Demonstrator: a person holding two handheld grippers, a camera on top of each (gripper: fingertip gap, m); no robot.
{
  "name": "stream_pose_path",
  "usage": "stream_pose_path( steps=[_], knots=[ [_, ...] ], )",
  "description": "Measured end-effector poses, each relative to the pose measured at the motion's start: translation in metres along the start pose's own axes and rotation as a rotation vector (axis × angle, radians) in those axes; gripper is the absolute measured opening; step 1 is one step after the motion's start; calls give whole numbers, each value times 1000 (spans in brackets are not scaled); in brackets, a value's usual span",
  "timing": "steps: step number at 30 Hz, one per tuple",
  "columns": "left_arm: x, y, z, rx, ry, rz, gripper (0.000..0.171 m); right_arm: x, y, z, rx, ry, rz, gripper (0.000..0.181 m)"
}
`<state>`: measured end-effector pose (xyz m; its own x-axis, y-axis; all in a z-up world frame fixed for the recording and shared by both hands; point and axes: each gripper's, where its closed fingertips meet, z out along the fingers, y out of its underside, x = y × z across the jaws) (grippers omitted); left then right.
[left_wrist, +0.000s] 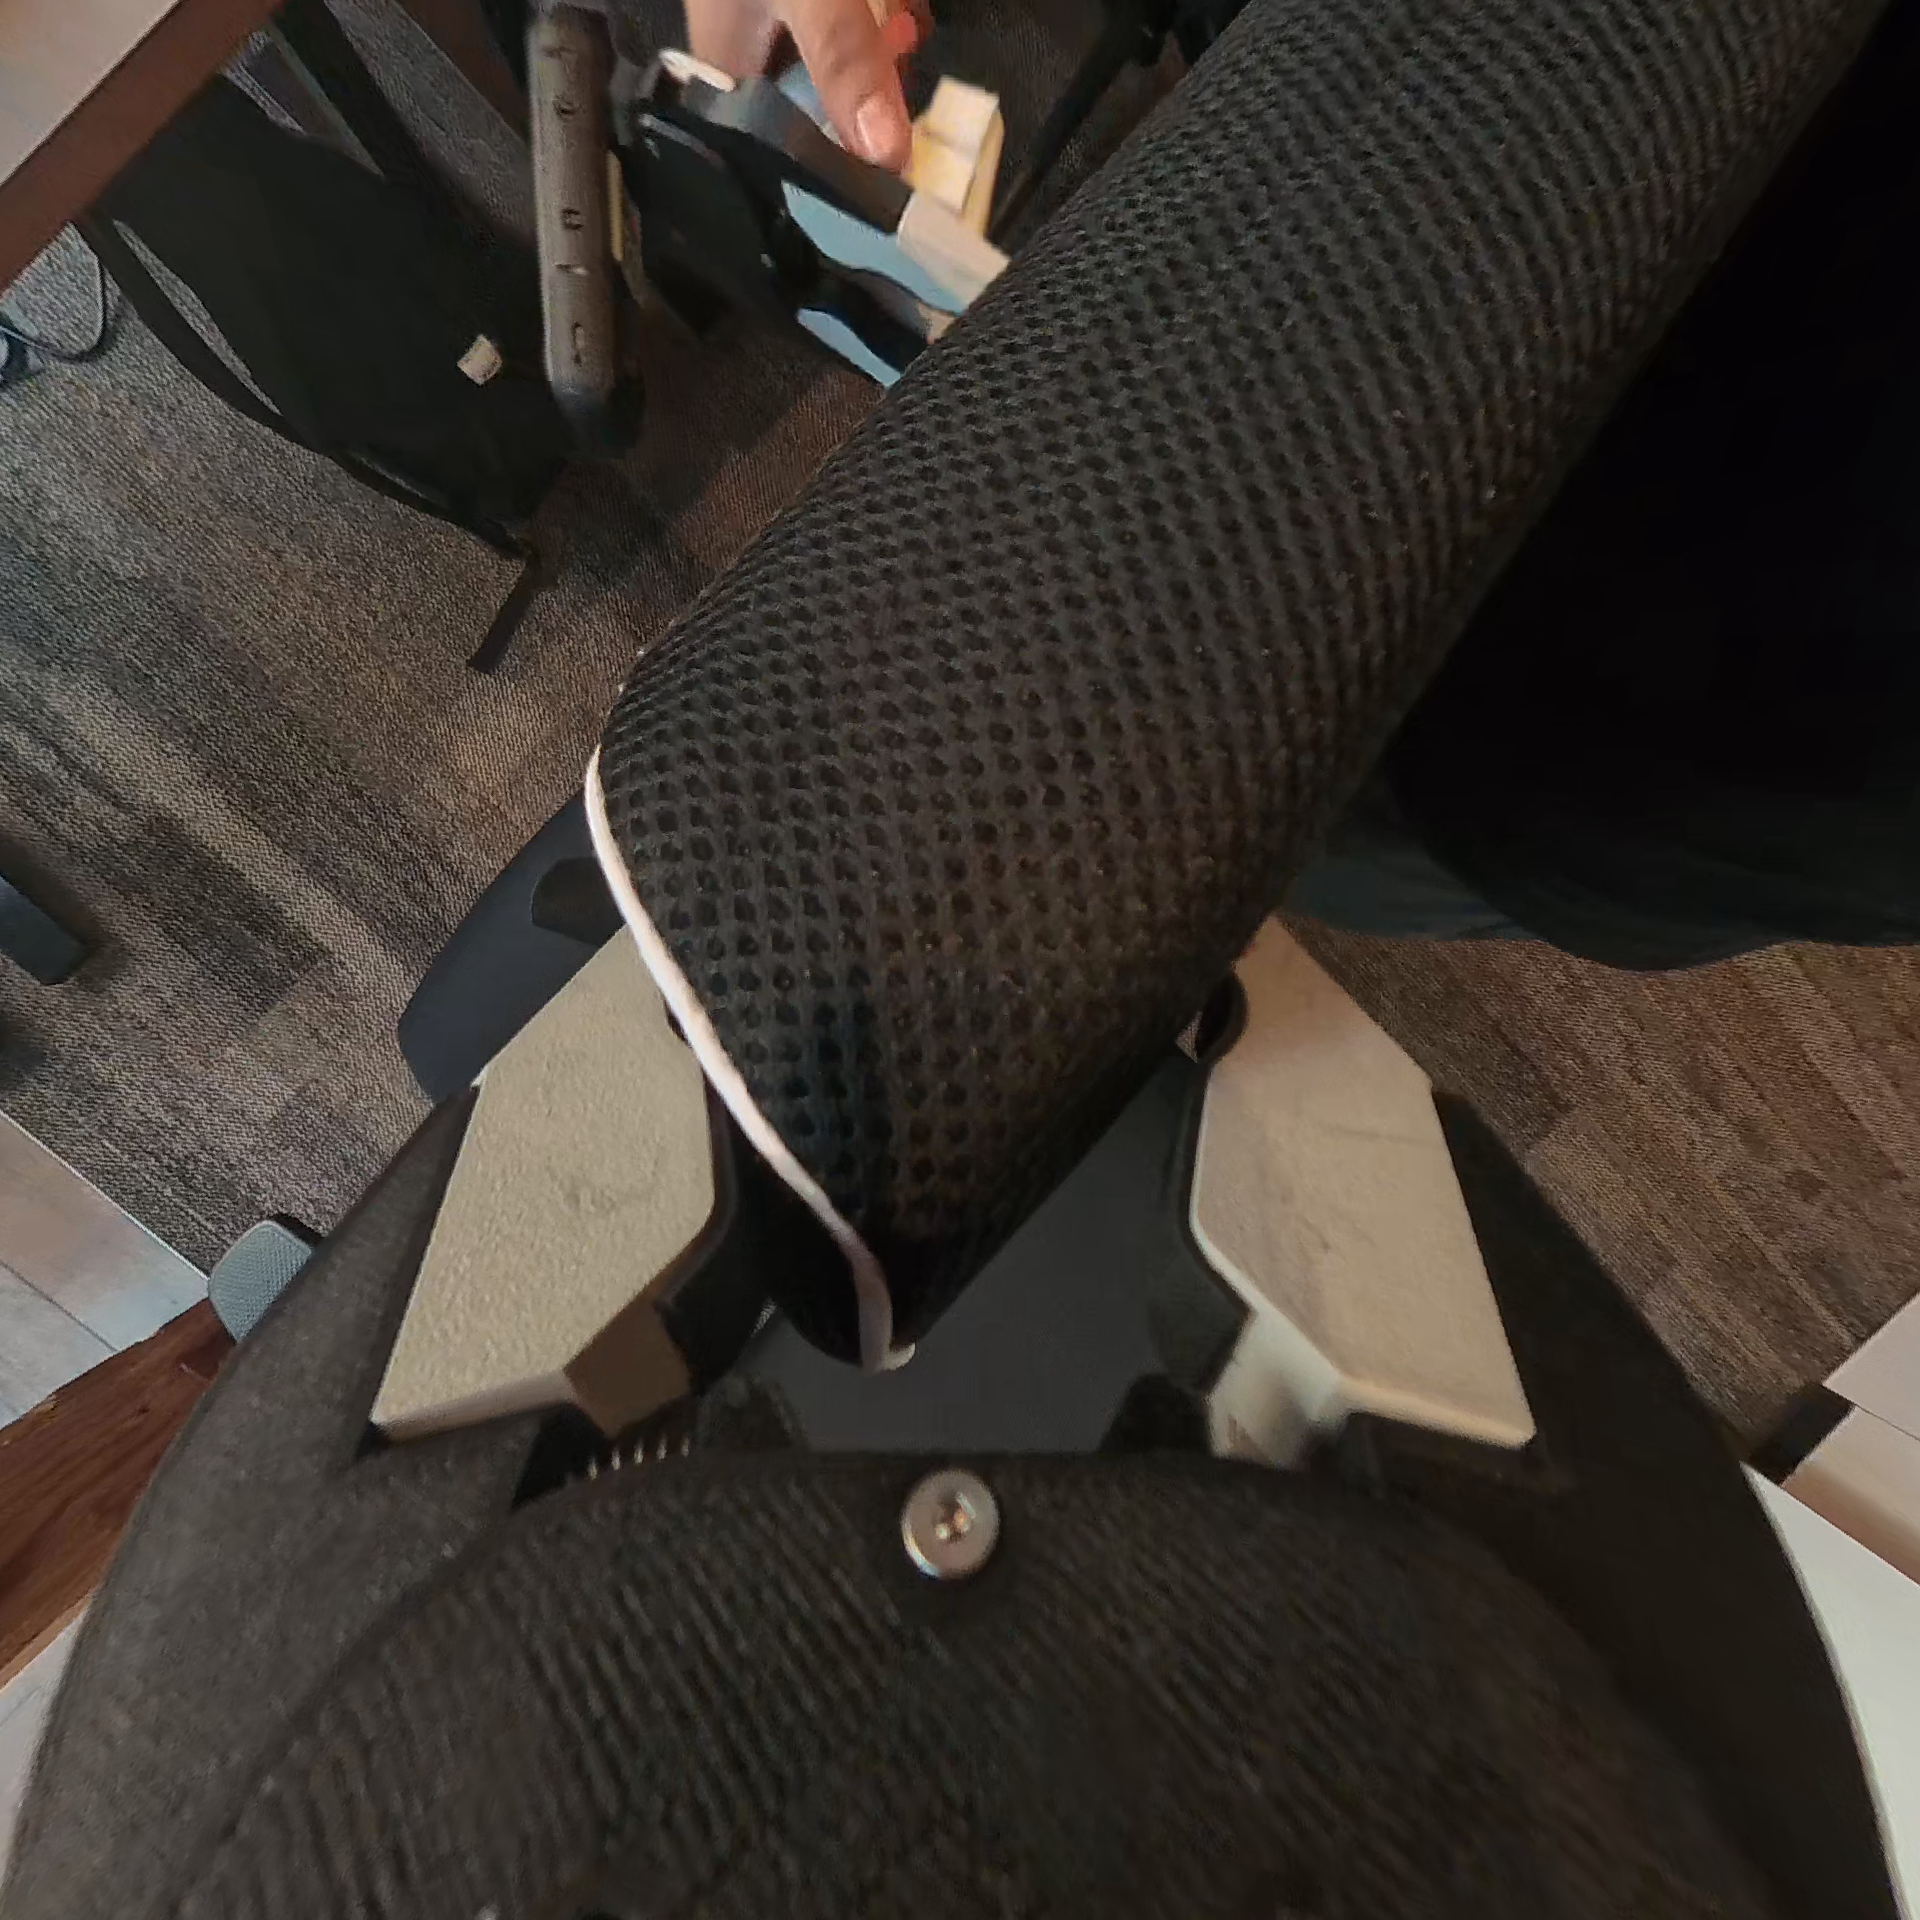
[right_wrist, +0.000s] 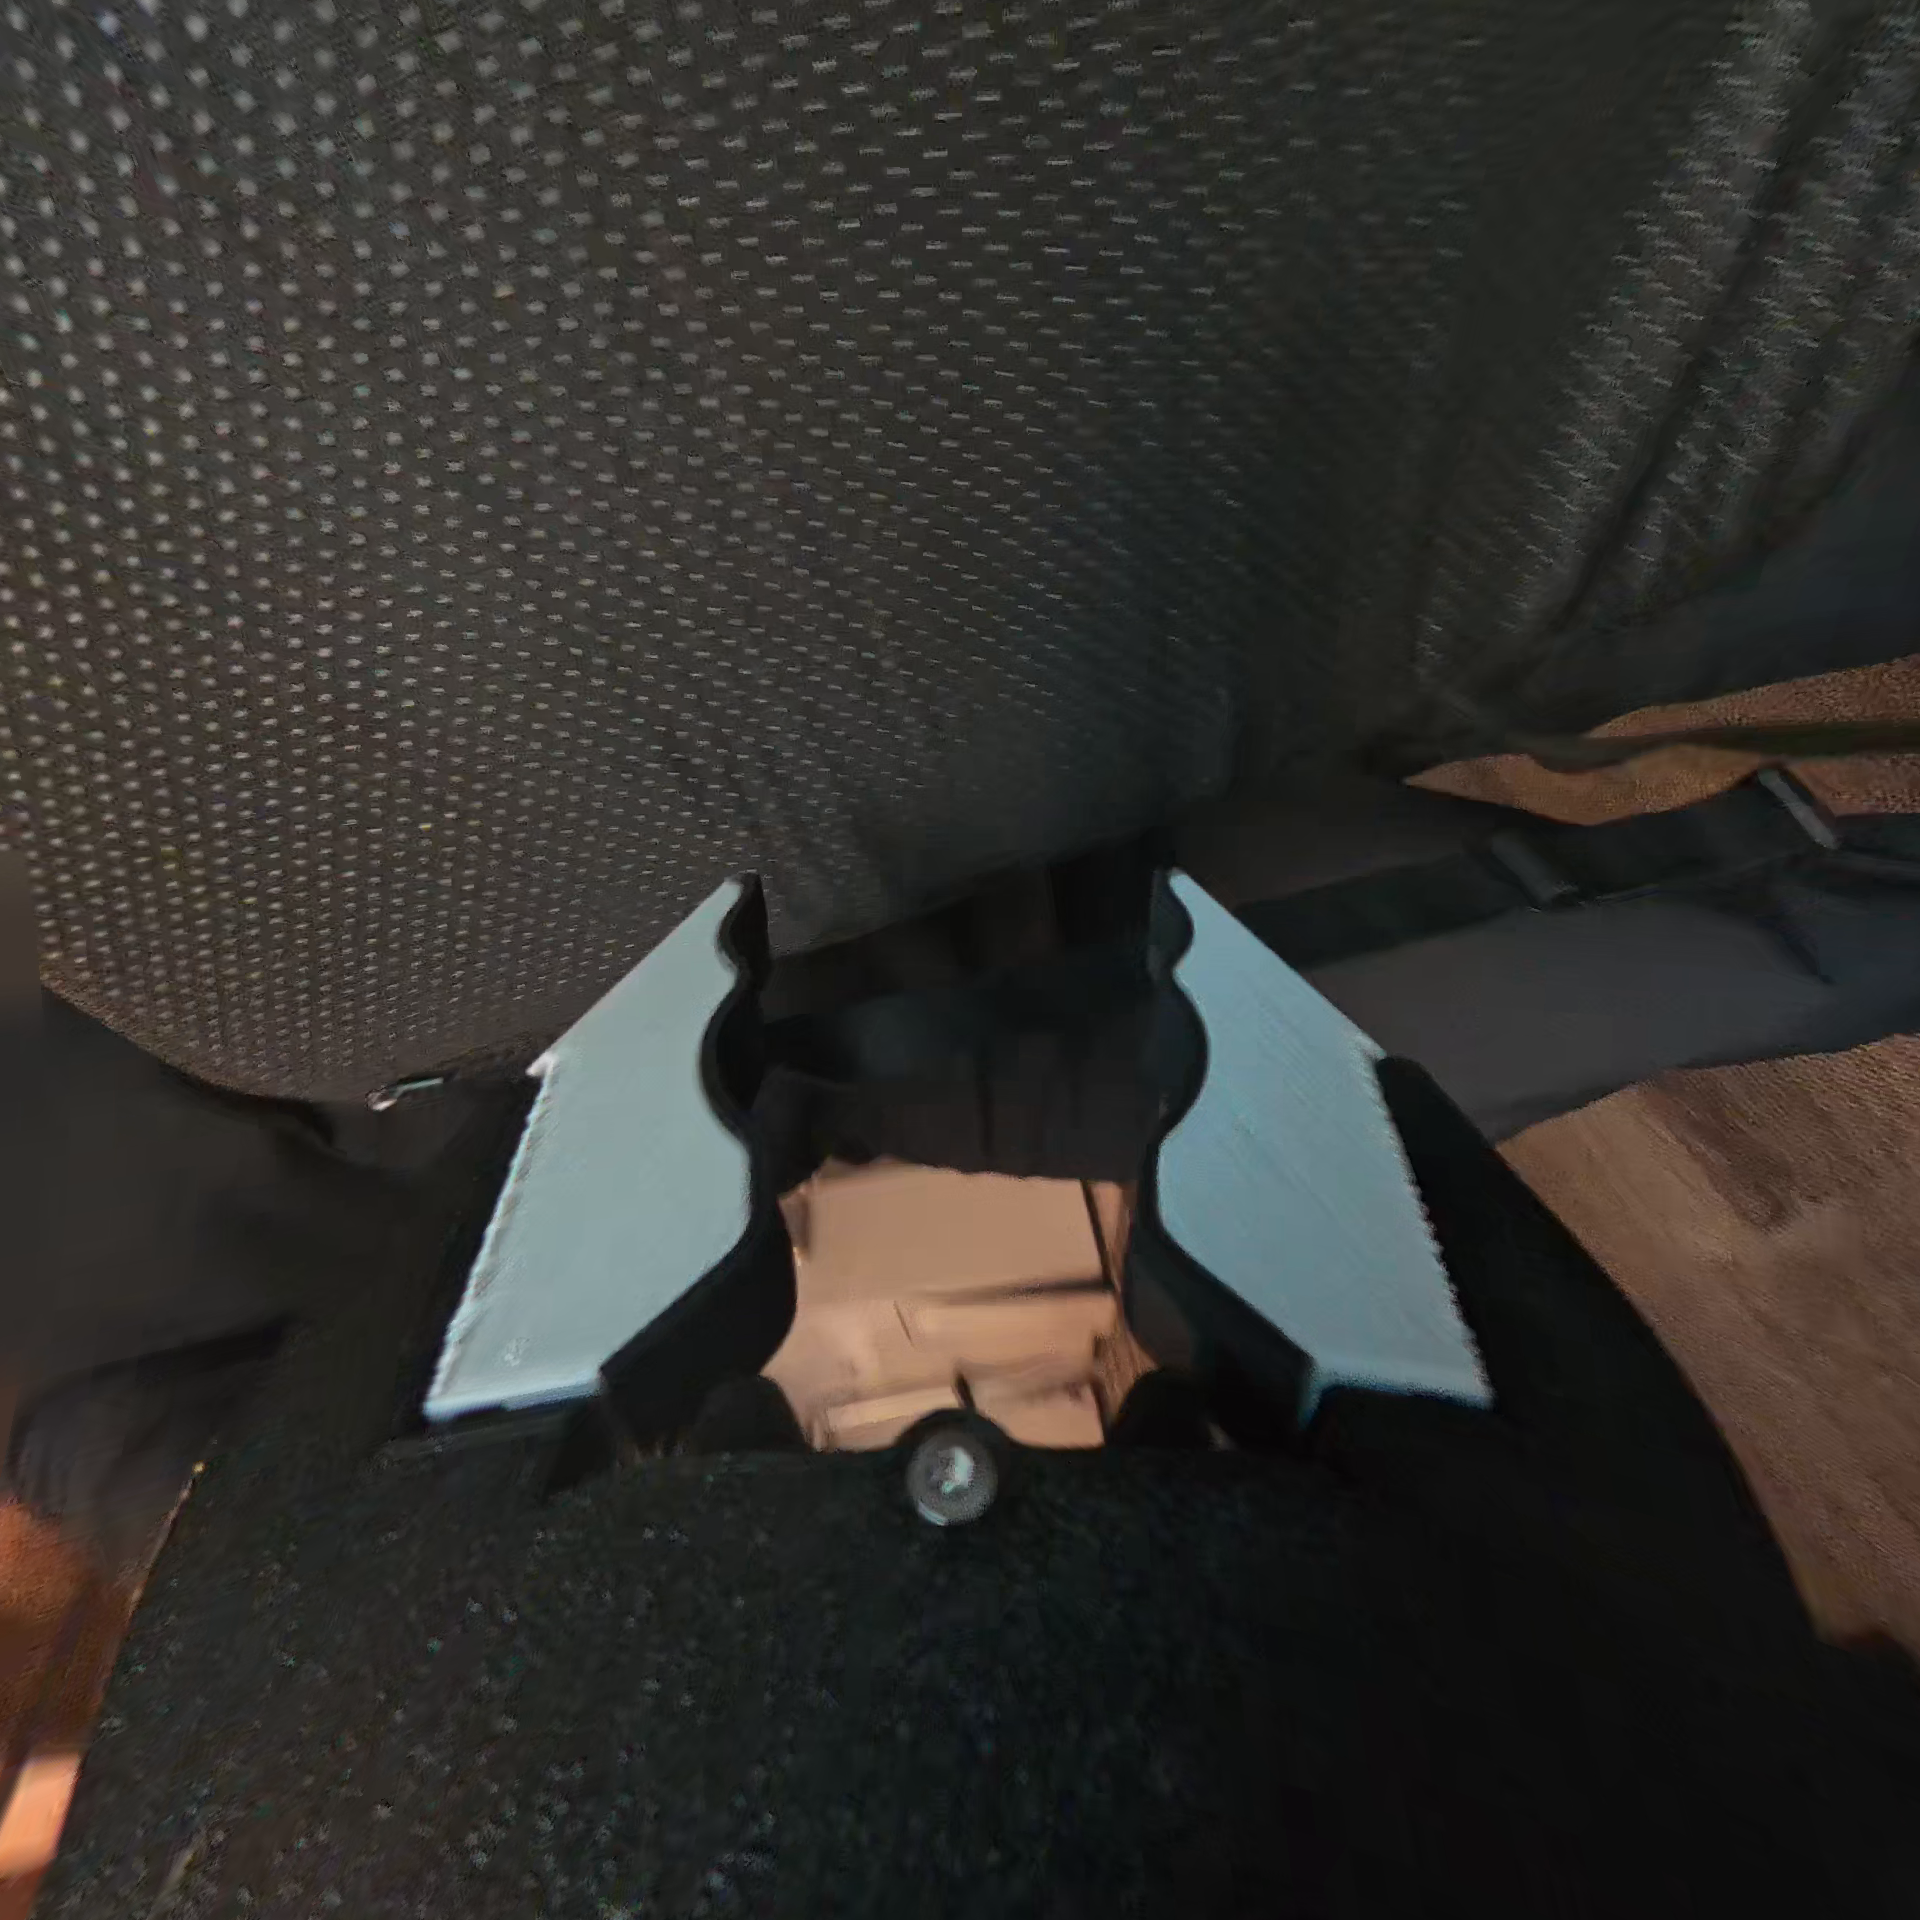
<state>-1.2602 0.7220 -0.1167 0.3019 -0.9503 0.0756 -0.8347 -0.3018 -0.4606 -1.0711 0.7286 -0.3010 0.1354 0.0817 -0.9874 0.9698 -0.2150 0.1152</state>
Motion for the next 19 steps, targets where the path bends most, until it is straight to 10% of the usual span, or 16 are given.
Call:
stream_pose_path(
  steps=[9, 14, 16, 19],
  knots=[
    [-23, -12, 7, 25, 33, -52, 97, -84, 92, -14, 795, -134, -219, 86],
    [-49, -25, 14, 16, 72, -103, 97, -148, 87, 46, 932, 49, -294, 114],
    [-61, -25, 17, 0, 84, -116, 98, -133, 69, 43, 996, 268, -190, 89],
    [-70, -24, 18, 13, 104, -144, 97, -121, 53, 26, 1029, 482, -96, 105]
  ],
)
